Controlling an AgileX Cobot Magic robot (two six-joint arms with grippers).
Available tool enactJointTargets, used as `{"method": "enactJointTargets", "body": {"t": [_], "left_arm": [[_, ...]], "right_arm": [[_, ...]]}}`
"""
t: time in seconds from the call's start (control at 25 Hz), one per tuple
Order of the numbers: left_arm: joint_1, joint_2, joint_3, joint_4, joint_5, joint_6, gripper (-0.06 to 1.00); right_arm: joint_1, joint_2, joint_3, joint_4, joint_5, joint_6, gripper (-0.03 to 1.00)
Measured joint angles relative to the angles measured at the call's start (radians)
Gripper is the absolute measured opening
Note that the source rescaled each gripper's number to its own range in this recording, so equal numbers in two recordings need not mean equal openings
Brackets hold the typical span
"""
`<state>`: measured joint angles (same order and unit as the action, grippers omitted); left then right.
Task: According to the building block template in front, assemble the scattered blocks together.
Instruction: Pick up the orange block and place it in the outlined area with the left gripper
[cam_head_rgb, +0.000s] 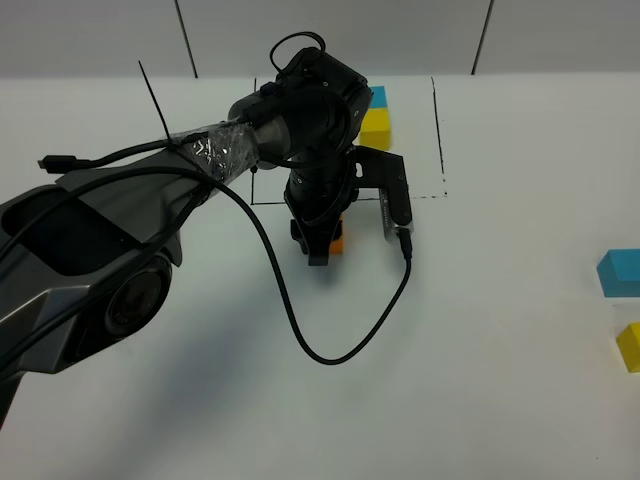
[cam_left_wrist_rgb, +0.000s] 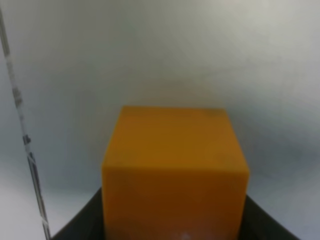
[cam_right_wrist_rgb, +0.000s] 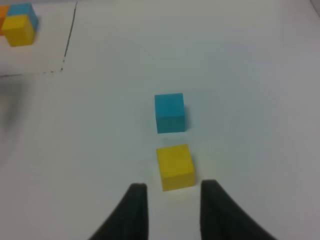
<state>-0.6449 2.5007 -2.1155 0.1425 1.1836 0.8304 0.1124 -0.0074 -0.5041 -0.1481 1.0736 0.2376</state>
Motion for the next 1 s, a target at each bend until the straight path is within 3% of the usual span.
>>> {"method": "enactJointTargets", "body": {"t": [0.4, 1.0], "left_arm": [[-0.02, 0.0, 0.0, -0.014, -0.086, 0.0, 0.0], [-0.02, 0.0, 0.0, -0.015, -0.09, 0.0, 0.0]], "right_arm": [[0.0, 0.0, 0.0, 0.0, 0.0, 0.0, 0.0], [0.0, 0.0, 0.0, 0.0, 0.0, 0.0, 0.0]]}}
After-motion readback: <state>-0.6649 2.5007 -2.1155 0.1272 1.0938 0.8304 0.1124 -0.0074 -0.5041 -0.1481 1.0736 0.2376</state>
